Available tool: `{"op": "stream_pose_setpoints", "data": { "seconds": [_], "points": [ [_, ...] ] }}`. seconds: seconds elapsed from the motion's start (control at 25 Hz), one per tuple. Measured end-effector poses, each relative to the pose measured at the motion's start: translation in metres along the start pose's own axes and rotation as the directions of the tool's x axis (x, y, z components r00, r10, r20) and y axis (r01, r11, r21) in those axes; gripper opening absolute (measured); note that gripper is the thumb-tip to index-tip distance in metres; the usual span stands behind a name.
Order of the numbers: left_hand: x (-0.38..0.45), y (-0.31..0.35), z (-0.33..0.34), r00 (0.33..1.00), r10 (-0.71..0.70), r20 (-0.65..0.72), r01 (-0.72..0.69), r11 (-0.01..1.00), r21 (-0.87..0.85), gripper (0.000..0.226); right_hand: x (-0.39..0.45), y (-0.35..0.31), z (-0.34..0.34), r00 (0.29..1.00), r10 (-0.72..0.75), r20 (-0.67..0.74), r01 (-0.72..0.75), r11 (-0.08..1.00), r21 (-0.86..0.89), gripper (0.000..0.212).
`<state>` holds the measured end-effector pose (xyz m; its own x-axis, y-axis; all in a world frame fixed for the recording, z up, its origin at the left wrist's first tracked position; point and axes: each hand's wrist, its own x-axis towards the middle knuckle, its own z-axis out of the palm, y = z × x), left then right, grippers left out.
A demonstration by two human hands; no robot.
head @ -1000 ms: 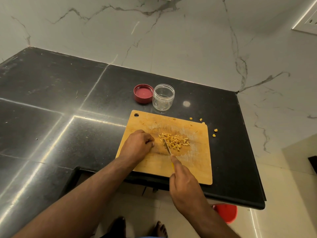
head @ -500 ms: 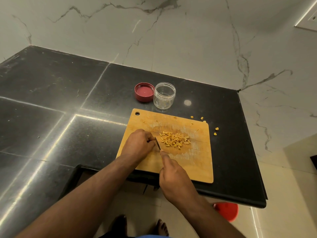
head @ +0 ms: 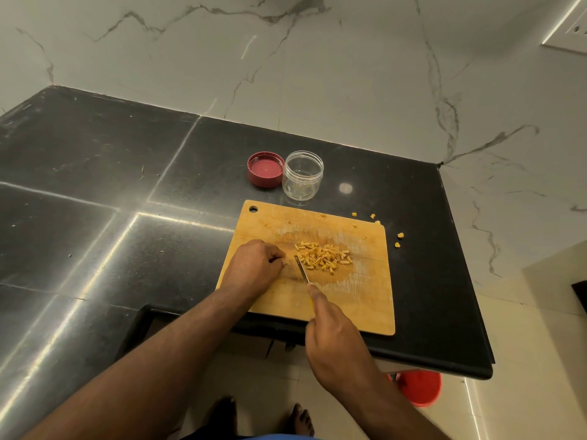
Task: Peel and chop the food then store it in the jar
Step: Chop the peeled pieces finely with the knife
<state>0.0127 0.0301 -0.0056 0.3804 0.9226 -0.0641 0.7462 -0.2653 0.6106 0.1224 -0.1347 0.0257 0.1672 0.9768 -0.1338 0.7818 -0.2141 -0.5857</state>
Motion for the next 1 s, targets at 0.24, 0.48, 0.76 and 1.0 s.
{"op": "stream_pose_setpoints", "data": {
  "seconds": [0.24,0.48,0.76,1.0],
  "points": [
    [0.001,0.000,0.002,0.999,-0.034,-0.002,0.034,0.999,-0.025,0.015,0.017,-0.009,0.008,0.999,0.010,0.037,-0.010,1.000,0.001,0.054],
    [0.002,0.001,0.001,0.999,-0.053,0.004,0.054,0.997,-0.049,0.013,0.017,-0.011,0.012,0.997,0.040,0.064,-0.039,0.999,-0.005,0.055],
    [0.001,-0.002,0.002,0.999,-0.032,0.016,0.032,0.999,-0.039,0.019,-0.011,-0.003,0.003,0.999,0.044,-0.001,-0.044,0.997,0.070,0.053],
    [0.000,0.000,-0.002,0.998,-0.065,0.006,0.066,0.996,-0.053,0.015,0.010,-0.007,0.008,1.000,0.015,0.014,-0.016,1.000,0.016,0.054]
  ]
}}
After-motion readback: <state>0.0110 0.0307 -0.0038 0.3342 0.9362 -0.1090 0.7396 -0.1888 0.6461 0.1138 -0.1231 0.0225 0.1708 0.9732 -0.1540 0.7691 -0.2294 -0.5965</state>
